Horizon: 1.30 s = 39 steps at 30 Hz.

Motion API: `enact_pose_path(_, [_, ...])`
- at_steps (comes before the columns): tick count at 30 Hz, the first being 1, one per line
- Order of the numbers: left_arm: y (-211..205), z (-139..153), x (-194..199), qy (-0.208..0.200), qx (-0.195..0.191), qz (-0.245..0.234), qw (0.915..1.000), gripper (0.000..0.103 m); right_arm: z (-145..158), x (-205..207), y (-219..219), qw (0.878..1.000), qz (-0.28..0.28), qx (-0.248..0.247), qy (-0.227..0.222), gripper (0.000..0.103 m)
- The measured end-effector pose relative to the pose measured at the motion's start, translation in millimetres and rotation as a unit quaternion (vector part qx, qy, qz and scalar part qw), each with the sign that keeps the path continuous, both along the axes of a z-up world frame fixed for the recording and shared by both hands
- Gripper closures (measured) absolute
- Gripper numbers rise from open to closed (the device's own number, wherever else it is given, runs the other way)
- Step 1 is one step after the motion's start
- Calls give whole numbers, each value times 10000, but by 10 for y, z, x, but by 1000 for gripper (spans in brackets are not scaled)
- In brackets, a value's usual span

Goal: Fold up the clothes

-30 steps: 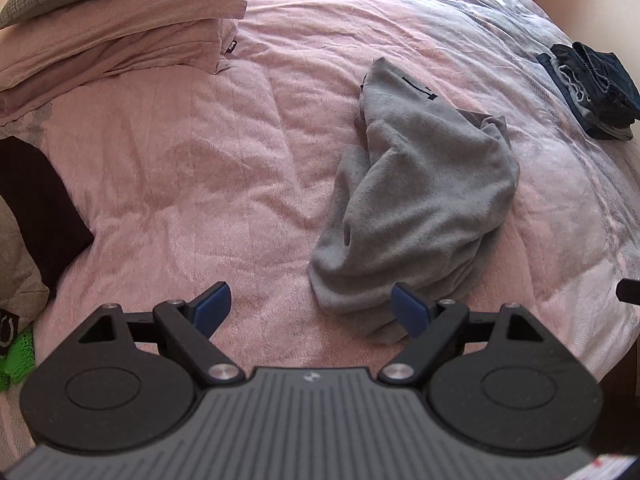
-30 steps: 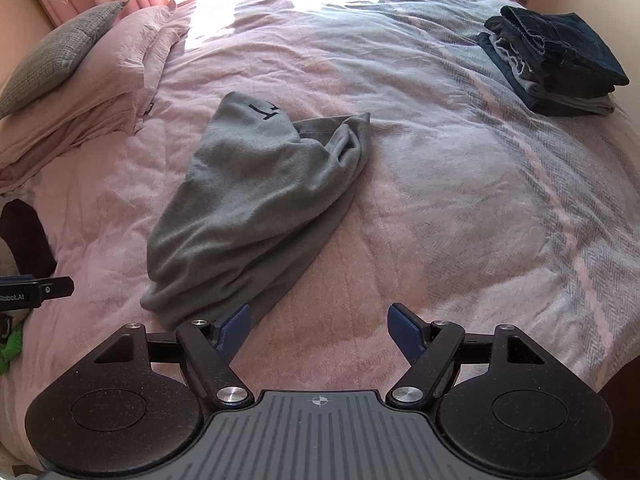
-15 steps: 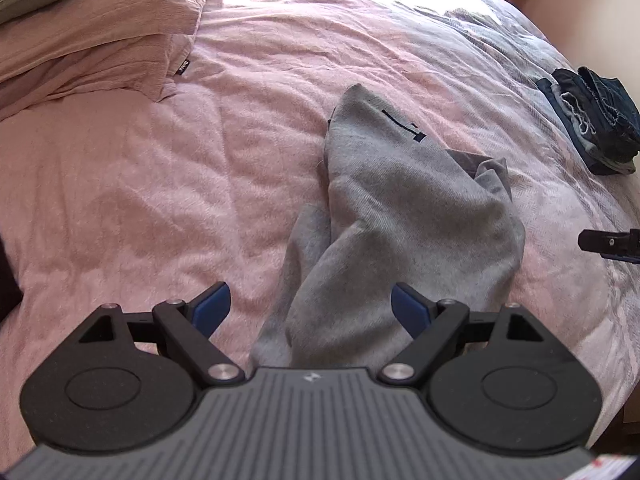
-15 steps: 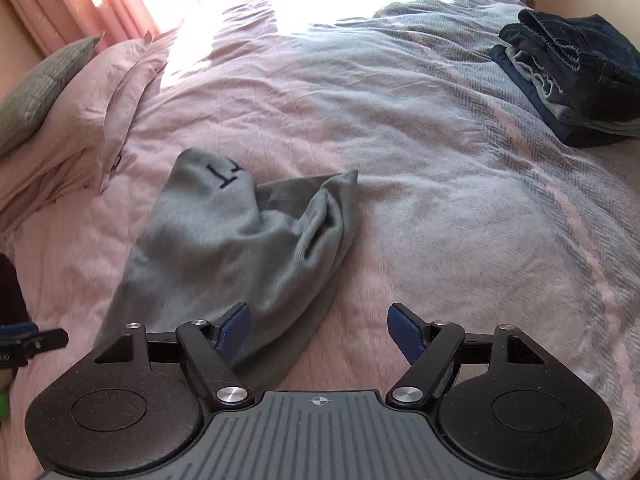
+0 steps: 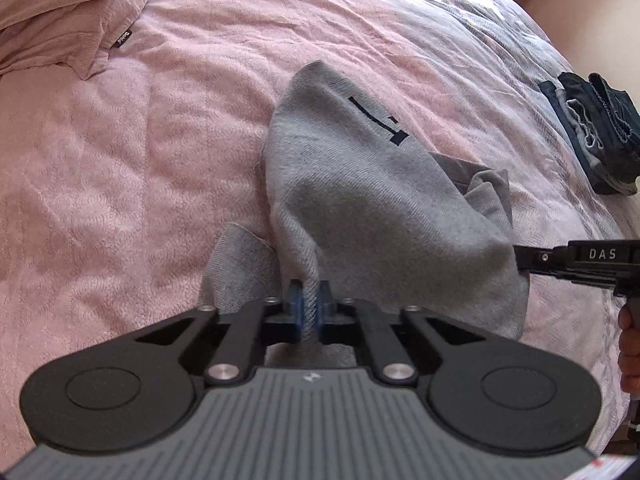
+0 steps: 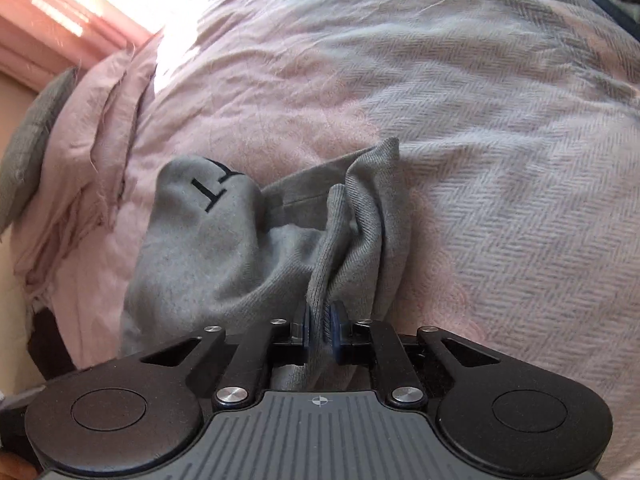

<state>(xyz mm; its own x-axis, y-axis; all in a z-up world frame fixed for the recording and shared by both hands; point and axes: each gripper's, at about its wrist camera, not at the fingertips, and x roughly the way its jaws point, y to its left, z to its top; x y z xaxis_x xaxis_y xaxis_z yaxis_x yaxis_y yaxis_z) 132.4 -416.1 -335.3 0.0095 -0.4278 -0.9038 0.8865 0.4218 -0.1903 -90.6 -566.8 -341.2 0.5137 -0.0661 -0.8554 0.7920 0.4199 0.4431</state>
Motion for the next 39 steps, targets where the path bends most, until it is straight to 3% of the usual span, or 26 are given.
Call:
enact_pose_path(3, [83, 313, 22, -365, -456, 106, 9982, 102, 191, 23, 30, 9993, 165, -250, -229, 98])
enact_pose_path(5, [140, 646, 164, -518, -828, 330, 9947, 102, 410, 14, 9, 9973, 122, -318, -643, 98])
enact_pose_path(10, [198, 1733, 496, -1109, -1799, 797, 9741, 102, 1101, 255, -40, 9831, 199, -717, -1672, 99])
enact_pose_path(14, [288, 2762, 435, -1662, -2739, 874, 9433, 102, 1822, 426, -84, 9586, 138, -1148, -2602, 100])
enact_pose_path(18, [564, 3702, -59, -2130, -3857, 609, 8956, 102, 2639, 205, -109, 9163, 13, -1604, -3669, 100])
enact_pose_path(19, [674, 3841, -239, -2174, -4064, 474, 8862, 102, 2806, 82, -92, 9045, 9, -1714, -3905, 100])
enact_pose_path(20, [781, 3913, -413, -2173, -4173, 307, 8819, 102, 2941, -49, -66, 8942, 44, -1845, -4079, 99])
enact_pose_path(22, [1036, 3839, -843, -1941, -4157, -126, 8885, 102, 3086, -344, -29, 8866, 121, -2053, -4143, 98])
enact_pose_path(24, [1283, 3492, -1262, -1510, -3848, -633, 9084, 98, 3024, -718, -5, 8961, 170, -2041, -3937, 92])
enact_pose_path(25, [1384, 3269, -1439, -1263, -3592, -860, 9207, 95, 2903, -927, 18, 9057, 134, -1934, -3770, 80])
enact_pose_path(26, [1460, 2994, -1615, -1036, -3220, -1007, 9357, 87, 2741, -1143, 40, 9208, 60, -1765, -3479, 55])
enact_pose_path(27, [1542, 2638, -1770, -769, -2673, -965, 9557, 83, 2555, -1343, 71, 9380, -57, -1592, -3077, 42])
enact_pose_path(28, [1604, 2361, -1852, -554, -2152, -836, 9714, 83, 2318, -1546, 109, 9550, -222, -1445, -2581, 33])
enact_pose_path(30, [1739, 1871, -1878, -182, -1228, -500, 9910, 84, 1862, -1983, 217, 9799, -618, -1088, -1557, 33])
enact_pose_path(32, [1846, 1580, -1813, -112, -640, -254, 9976, 84, 1458, -2372, 346, 9924, -855, -683, -555, 33])
enact_pose_path(34, [1870, 1471, -1693, -251, -376, -141, 9989, 85, 1236, -2649, 504, 9943, -890, -579, 78, 33])
enact_pose_path(36, [1867, 1413, -1585, -375, -269, -3, 9989, 83, 1153, -2803, 662, 9949, -773, -548, 355, 33])
enact_pose_path(39, [1843, 1343, -1400, -477, -312, 176, 9982, 79, 1107, -2663, 782, 9964, -568, -514, 365, 33])
